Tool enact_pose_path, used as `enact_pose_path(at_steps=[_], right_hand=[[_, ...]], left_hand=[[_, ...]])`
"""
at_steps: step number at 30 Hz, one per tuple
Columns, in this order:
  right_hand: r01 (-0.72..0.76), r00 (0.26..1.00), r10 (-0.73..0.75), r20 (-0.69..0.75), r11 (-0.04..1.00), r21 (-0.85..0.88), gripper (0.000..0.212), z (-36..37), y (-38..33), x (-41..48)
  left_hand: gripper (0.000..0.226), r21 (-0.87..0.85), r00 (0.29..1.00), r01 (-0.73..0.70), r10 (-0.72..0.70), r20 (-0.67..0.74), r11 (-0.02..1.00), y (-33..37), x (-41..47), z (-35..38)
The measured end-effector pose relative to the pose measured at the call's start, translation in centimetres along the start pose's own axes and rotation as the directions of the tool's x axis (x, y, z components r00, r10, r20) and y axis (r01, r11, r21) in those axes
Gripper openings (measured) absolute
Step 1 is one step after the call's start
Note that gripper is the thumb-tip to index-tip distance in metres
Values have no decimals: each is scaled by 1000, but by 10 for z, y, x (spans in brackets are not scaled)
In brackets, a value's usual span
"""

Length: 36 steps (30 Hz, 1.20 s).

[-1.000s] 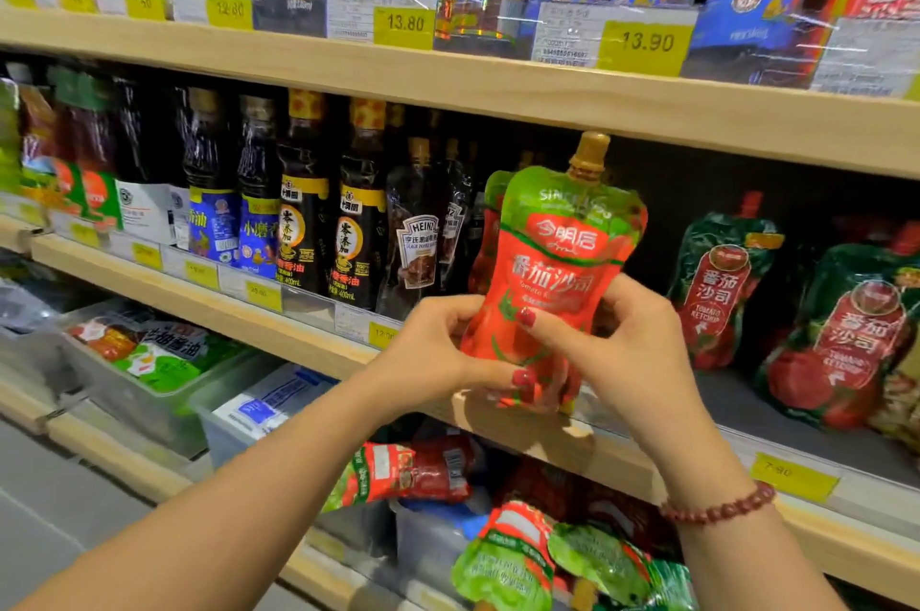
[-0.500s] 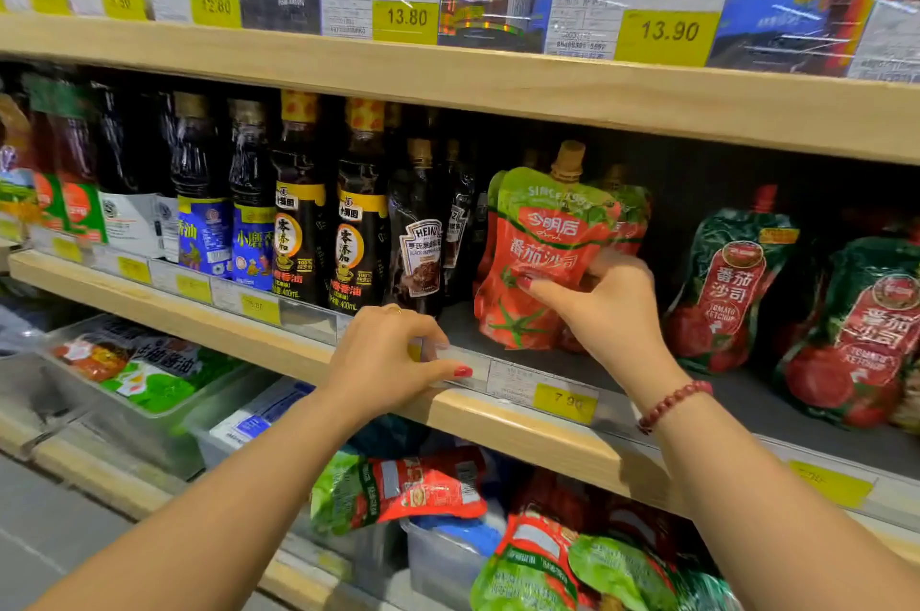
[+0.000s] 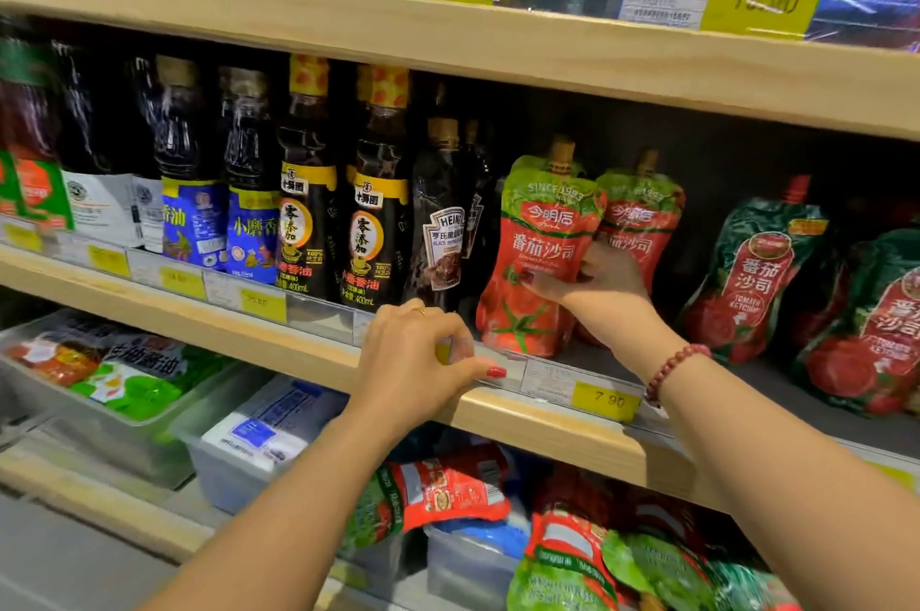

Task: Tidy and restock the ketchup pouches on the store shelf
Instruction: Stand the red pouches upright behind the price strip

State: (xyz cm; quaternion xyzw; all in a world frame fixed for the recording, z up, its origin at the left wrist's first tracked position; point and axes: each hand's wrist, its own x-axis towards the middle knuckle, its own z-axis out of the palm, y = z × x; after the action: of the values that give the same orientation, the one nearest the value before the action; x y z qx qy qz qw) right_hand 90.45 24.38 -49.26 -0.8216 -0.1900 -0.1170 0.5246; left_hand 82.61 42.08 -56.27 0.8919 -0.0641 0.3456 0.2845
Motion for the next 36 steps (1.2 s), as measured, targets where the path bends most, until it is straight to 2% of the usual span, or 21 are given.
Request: enact_pose_path(at_steps=[2, 4, 6, 7, 10, 13, 15, 17, 25, 27, 28, 31, 33, 36], right_hand=[[-138, 985, 137, 108, 990, 9, 43, -2, 1, -6], [-332, 911, 352, 214, 935, -124, 51, -4, 3, -14], [-399, 861, 468, 197, 863, -309, 45, -5, 8, -16], [-418, 852, 493, 177, 843, -338, 39, -5, 10, -16], [-449, 844, 518, 137, 824, -346, 29, -1, 9, -11], [-434, 844, 511, 161, 828, -354, 24, 9, 3, -7], [-343, 903, 405, 141, 880, -328, 33, 16, -1, -2], [-313, 928, 356, 107, 904, -291, 38, 19, -4, 1], [-411, 888, 445, 115, 881, -233, 64, 21, -3, 0], [-372, 915, 401, 53, 886, -278, 68, 19, -7, -10], [-321, 943, 332, -20, 896, -306, 65, 17, -10, -17], [-86, 975, 4, -223, 929, -359, 40, 14, -23, -53], [56, 953, -160, -258, 928, -369, 29, 18, -27, -83], [205, 934, -286, -215, 920, -334, 21, 34, -26, -124]], left_hand=[[40, 4, 999, -13, 13, -39, 1000, 0, -1, 1], [39, 4, 998, -10, 10, -62, 1000, -1, -2, 1], [37, 10, 999, -16, 16, -48, 1000, -1, -2, 1], [36, 9, 999, -22, 22, -38, 1000, -1, -2, 1], [33, 2, 999, -30, 30, -39, 1000, 0, -2, 0], [31, 9, 999, -33, 33, -34, 999, 1, -2, -2], [32, -11, 999, -34, 34, -18, 999, 2, -1, -4], [34, -27, 999, -33, 33, -1, 999, 1, -1, -5], [38, -1, 999, -38, 38, -1, 999, 0, -1, -4], [38, -2, 999, -42, 42, 4, 999, 0, 0, -4], [38, -9, 999, -40, 40, 5, 999, -1, 0, -4], [36, -30, 999, -39, 40, 28, 999, 0, 1, -6], [32, -42, 997, -51, 53, 49, 998, -1, 1, -8], [27, -61, 996, -65, 68, 59, 996, -2, 1, -11]])
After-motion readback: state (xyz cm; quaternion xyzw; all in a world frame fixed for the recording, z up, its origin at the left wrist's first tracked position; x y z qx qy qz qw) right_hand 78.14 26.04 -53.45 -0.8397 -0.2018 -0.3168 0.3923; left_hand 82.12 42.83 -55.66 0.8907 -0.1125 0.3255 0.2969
